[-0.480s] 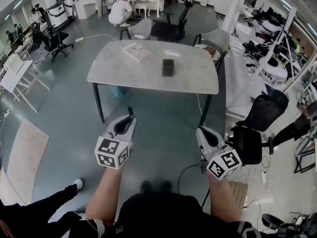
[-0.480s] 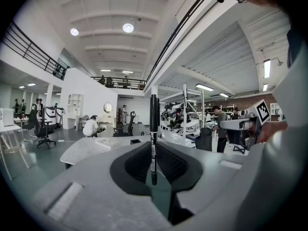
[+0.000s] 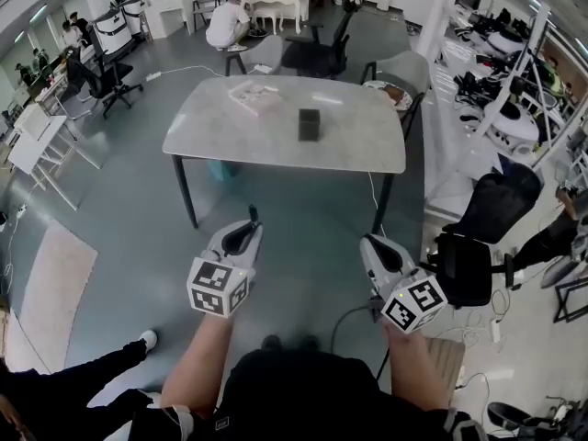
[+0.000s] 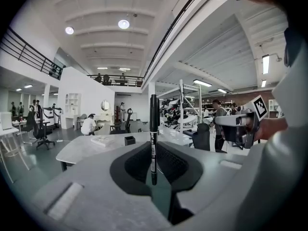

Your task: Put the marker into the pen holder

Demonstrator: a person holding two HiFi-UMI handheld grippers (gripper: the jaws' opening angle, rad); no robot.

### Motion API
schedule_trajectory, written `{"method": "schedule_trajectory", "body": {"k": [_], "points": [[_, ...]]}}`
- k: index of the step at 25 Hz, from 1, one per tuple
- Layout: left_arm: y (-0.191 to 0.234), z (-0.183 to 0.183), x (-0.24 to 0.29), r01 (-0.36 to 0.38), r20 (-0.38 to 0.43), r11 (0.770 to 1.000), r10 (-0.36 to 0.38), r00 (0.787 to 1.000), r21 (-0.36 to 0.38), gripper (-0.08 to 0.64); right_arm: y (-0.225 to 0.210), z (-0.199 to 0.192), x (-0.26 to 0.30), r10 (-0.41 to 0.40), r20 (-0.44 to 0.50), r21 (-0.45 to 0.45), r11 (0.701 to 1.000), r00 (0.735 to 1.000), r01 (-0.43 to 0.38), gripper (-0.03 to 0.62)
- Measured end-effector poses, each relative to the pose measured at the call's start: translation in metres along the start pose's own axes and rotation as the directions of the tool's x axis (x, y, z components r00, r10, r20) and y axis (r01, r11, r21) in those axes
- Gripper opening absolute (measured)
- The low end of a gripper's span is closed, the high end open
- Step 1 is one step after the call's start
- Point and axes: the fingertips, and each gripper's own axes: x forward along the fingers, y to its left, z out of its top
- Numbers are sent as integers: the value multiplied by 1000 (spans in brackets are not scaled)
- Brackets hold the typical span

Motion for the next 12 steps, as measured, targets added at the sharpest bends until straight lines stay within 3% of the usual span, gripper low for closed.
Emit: {"method": "schedule_trajectory", "body": {"k": [5,12], "points": [[-20,0,10,-5,11,1000,5,1000,-1,43,-12,-6,-15,35,13,57,998,999,-36,2],[-26,-2,24,-10,20,1000,10,1000,-14,43,-22,-12,-16,57,-9,67,996,998,-57,2]]}}
